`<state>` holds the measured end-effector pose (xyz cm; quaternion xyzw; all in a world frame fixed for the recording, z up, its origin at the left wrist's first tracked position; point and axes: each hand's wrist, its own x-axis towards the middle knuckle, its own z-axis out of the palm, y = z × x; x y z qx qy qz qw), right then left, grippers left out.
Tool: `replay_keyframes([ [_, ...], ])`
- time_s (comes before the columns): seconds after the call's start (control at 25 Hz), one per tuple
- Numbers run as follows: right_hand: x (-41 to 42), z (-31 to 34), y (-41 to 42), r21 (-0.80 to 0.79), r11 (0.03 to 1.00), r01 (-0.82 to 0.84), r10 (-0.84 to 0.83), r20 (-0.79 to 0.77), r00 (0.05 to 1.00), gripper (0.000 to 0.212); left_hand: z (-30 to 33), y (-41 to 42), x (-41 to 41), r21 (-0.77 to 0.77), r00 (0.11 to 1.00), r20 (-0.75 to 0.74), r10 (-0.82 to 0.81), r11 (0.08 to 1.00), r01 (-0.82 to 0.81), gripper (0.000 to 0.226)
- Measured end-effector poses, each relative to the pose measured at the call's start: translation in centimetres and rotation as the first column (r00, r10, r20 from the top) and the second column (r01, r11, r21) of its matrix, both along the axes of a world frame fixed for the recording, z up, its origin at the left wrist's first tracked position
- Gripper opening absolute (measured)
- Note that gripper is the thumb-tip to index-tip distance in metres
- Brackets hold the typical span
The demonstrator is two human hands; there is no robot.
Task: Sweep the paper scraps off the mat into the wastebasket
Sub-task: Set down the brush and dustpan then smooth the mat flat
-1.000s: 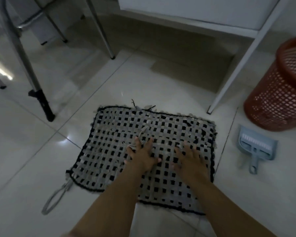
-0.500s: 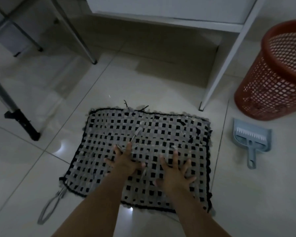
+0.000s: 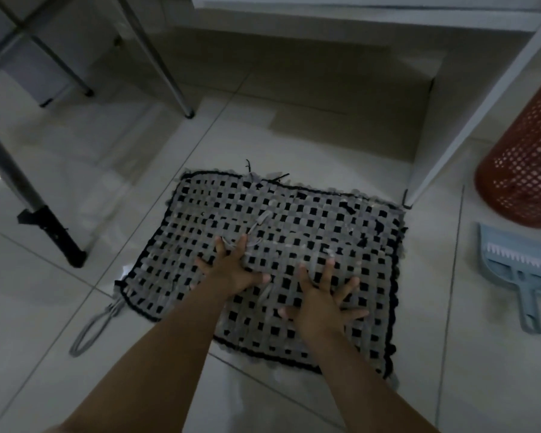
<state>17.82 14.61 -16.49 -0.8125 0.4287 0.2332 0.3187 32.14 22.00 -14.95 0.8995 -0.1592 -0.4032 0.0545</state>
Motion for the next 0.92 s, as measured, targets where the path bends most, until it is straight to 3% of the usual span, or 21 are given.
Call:
replay_keyframes([
  [0.12,1.5,-0.5,0.3,-0.103,0.994,0.03,-0.026,0.042,0.999,0.083,-1.3,0.6,2.0,-0.126,0.999,0.048,0.012,0.992,-0.005,0.095],
  [0.24,0.6,-1.9,0.8,-0.363,0.93,0.065,-0.011,0.149,0.989,0.072,-2.4,2.7,2.4,-0.284,0.969,0.246,0.014,0.957,0.058,0.081],
  [0.36,-1.6,-2.8,1.9,-0.443,0.885,0.143,-0.092,0.135,0.987,0.087,-3.9,6.2,2.2,-0.206,0.921,0.387,0.032,0.977,0.053,0.087],
  [0.52,-2.5,-3.4,3.1,-0.448,0.877,0.175,-0.141,0.109,0.984,0.079,-4.3,7.7,3.5,-0.07,0.934,0.357,-0.007,0.997,0.034,0.099],
  [0.72,-1.4,-3.6,4.0,-0.494,0.843,0.211,-0.179,0.112,0.977,0.079,-4.1,7.1,5.7,-0.051,0.938,0.339,-0.073,0.994,0.096,0.104],
  [0.92,-0.8,-2.9,3.7,-0.411,0.882,0.23,-0.231,0.048,0.972,0.073,-3.3,6.7,6.0,-0.028,0.972,0.226,-0.062,0.997,0.07,0.107],
])
